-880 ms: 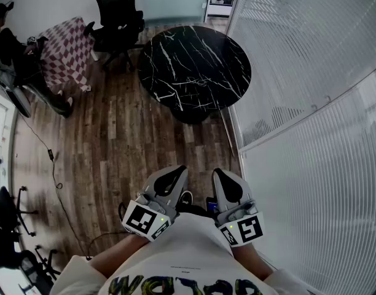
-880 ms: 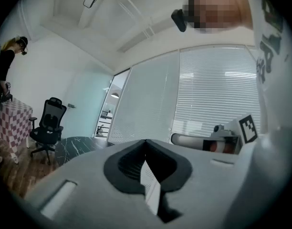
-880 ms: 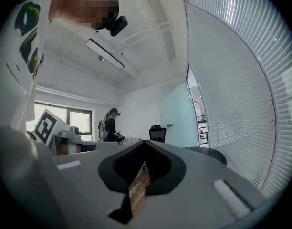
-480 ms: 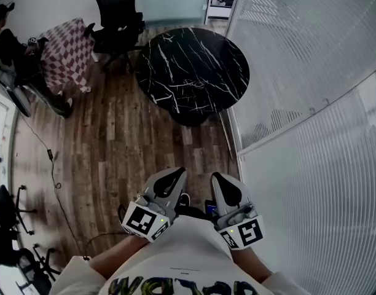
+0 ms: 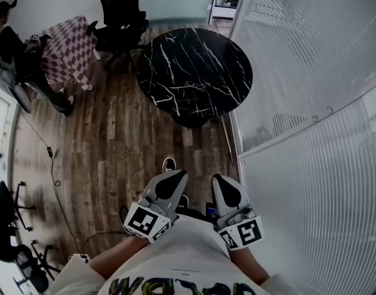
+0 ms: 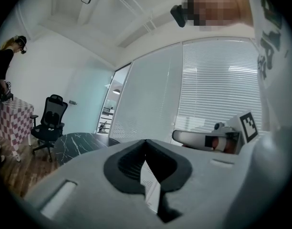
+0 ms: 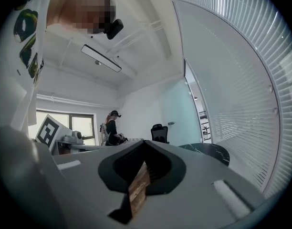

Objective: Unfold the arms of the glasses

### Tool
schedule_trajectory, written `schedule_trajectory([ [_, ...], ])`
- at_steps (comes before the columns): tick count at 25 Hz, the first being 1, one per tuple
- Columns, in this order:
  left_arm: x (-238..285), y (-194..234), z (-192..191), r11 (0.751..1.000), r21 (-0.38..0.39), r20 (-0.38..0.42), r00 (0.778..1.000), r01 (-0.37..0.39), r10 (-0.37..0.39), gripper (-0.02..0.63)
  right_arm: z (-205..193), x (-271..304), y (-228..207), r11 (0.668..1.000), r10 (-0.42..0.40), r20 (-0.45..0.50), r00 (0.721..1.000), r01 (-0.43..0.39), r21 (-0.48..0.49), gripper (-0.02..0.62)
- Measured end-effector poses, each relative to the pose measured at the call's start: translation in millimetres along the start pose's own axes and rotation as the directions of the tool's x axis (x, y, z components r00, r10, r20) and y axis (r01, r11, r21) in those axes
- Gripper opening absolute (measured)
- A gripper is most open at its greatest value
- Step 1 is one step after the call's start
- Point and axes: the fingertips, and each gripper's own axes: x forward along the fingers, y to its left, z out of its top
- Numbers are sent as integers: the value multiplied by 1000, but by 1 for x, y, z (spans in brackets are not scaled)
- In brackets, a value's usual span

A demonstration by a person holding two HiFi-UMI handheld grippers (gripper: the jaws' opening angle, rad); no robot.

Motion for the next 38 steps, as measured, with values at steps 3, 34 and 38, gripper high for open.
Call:
schedule_trajectory([
  [3, 15, 14, -8, 1000, 1, -15, 1000, 2, -2, 0, -7, 13, -15, 1000, -20, -4, 1000, 20, -6, 2],
  [34, 196, 266, 76, 999, -25, -9, 999, 41, -41, 0, 29, 317, -132, 994, -44, -66, 997, 37, -100, 0],
  [38, 209, 279, 89, 997, 4, 8, 997, 76, -76, 0, 29, 340, -141, 992, -60, -55, 997, 54, -112, 0],
])
